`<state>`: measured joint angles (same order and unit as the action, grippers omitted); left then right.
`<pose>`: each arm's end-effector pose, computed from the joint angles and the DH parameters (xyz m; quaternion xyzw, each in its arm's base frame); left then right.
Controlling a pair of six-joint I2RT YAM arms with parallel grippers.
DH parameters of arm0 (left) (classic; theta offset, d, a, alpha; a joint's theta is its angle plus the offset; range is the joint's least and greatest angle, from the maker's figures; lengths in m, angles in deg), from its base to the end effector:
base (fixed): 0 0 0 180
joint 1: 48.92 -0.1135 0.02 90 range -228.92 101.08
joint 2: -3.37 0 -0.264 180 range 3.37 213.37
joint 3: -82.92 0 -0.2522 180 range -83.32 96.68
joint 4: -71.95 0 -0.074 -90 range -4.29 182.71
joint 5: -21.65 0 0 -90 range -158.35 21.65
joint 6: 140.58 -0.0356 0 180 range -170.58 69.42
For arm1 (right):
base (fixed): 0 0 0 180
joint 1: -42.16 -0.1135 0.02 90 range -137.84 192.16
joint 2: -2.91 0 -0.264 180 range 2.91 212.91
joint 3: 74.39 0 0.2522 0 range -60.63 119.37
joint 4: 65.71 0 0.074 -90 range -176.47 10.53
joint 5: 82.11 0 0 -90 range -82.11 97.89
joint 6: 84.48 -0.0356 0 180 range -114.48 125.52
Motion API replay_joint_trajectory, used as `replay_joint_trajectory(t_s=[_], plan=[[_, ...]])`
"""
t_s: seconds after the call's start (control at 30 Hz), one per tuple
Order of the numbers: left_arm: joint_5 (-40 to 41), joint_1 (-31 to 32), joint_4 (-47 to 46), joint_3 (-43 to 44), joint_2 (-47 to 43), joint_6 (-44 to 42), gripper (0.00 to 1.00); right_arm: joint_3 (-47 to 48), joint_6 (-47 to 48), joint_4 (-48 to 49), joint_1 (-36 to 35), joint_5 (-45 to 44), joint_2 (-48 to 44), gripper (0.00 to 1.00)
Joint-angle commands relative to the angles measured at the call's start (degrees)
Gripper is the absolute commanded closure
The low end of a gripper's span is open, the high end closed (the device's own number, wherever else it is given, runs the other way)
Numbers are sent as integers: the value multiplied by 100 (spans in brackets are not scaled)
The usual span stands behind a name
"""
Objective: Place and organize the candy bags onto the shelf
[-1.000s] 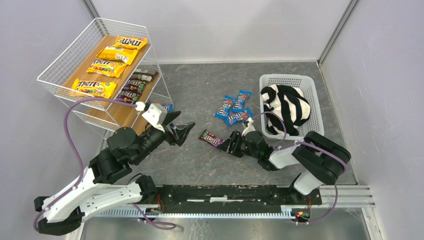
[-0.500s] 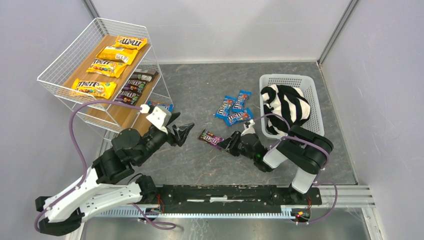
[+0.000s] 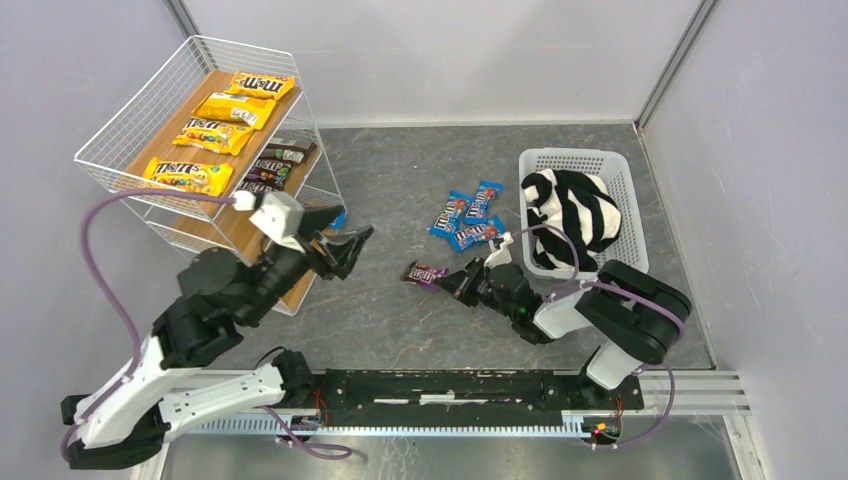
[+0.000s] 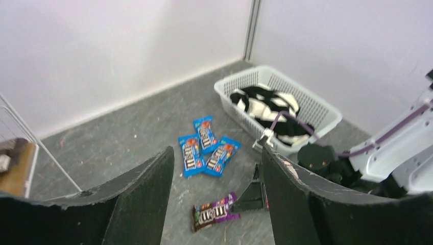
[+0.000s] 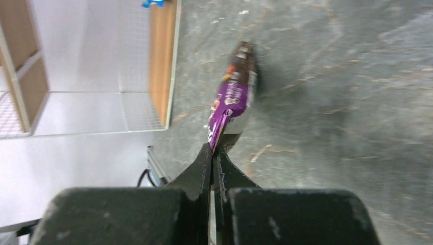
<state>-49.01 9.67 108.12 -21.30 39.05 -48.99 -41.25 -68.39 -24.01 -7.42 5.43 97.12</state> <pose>0.0652 -0.0842 0.4373 0.2131 0.6498 -0.2621 0.6809 0.1728 0.2006 0.1197 0.1840 0.7949 0.5008 0.2890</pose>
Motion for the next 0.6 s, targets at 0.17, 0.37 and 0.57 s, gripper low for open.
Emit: replay_joint_trajectory(t_s=[0.17, 0.37, 0.57], plan=[[-50, 4, 381, 1762, 88, 500, 28, 916, -144, -257, -678, 47, -840, 100], [-188, 3, 539, 2300, 76, 750, 27, 2381, 72, -787, -1249, -143, -782, 100], [-541, -2, 600, 2527, 56, 899, 28, 4152, 182, -1013, -1677, -115, -30, 100]])
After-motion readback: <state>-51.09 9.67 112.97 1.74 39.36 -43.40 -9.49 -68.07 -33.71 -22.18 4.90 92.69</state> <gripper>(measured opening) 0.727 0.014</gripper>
